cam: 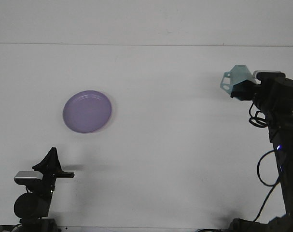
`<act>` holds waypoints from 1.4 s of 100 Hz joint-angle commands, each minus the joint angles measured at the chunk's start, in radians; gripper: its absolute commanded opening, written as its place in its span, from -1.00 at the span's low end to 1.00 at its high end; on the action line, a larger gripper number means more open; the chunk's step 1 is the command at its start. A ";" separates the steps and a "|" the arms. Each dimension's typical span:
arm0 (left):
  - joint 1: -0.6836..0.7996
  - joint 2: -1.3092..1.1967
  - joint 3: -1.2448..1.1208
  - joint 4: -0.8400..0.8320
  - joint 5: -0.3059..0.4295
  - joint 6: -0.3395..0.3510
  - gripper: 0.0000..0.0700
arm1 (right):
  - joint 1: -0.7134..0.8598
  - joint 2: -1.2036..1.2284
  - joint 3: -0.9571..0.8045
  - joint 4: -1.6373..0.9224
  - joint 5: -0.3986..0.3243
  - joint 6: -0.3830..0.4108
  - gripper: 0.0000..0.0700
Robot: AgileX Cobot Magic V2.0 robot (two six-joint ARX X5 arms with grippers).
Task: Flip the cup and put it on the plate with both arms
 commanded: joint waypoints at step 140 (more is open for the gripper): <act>0.001 -0.001 -0.018 0.008 0.003 -0.029 -0.97 | 0.685 0.199 0.016 -0.826 0.108 -0.020 -1.00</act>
